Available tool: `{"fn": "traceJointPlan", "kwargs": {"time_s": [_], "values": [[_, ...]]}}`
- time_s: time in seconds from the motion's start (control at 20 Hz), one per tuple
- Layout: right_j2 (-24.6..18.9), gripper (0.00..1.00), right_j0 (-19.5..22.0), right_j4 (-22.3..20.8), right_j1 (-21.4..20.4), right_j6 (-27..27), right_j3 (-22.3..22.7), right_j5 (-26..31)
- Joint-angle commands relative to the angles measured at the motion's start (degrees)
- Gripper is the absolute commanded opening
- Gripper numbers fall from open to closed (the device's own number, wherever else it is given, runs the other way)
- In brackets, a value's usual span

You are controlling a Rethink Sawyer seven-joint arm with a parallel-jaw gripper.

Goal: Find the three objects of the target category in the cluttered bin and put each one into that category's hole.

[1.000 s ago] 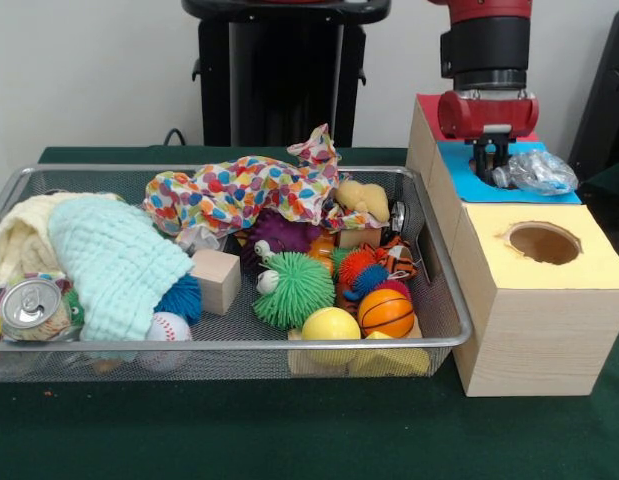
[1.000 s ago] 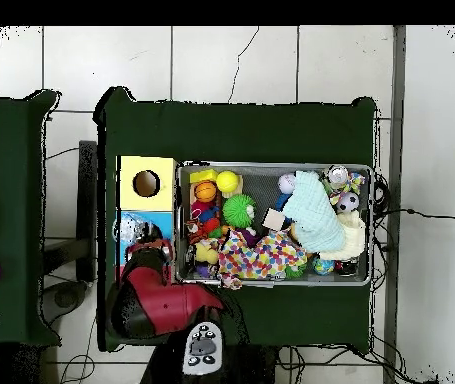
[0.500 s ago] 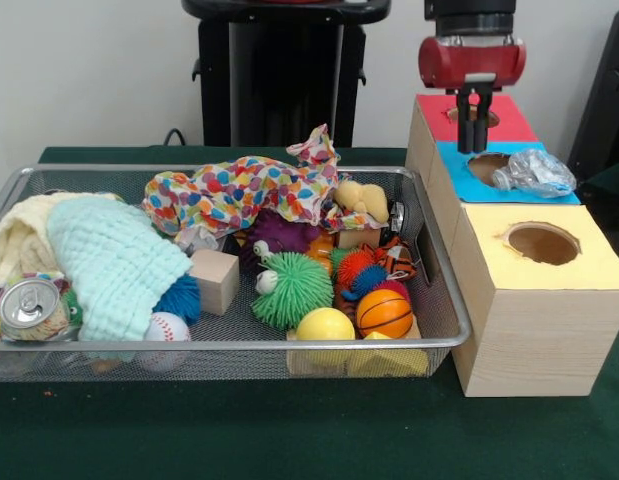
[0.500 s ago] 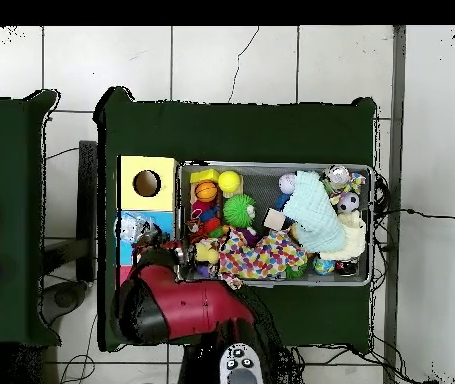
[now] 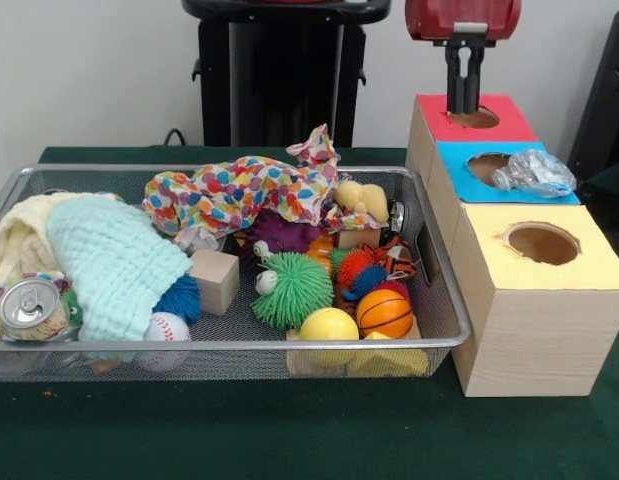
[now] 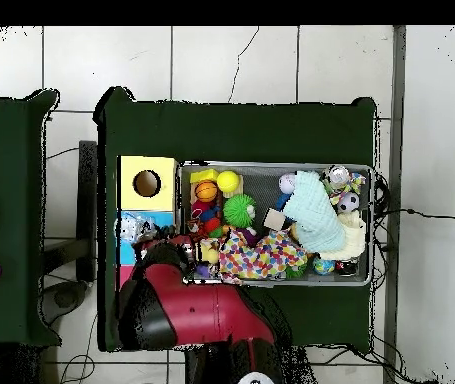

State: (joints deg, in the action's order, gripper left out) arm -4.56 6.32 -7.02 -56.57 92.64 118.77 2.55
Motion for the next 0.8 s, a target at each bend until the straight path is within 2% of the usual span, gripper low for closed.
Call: {"fn": "traceJointPlan", "kwargs": {"time_s": [0.05,0.35,0.8], "values": [[-4.9,0.00,-0.1,0.1,-0.9,5.8,-0.4,7.0],[-1.5,0.00,-4.6,2.2,-0.6,7.5,-4.1,10.8],[3.7,0.00,-11.8,4.7,3.6,10.8,-11.2,13.7]]}}
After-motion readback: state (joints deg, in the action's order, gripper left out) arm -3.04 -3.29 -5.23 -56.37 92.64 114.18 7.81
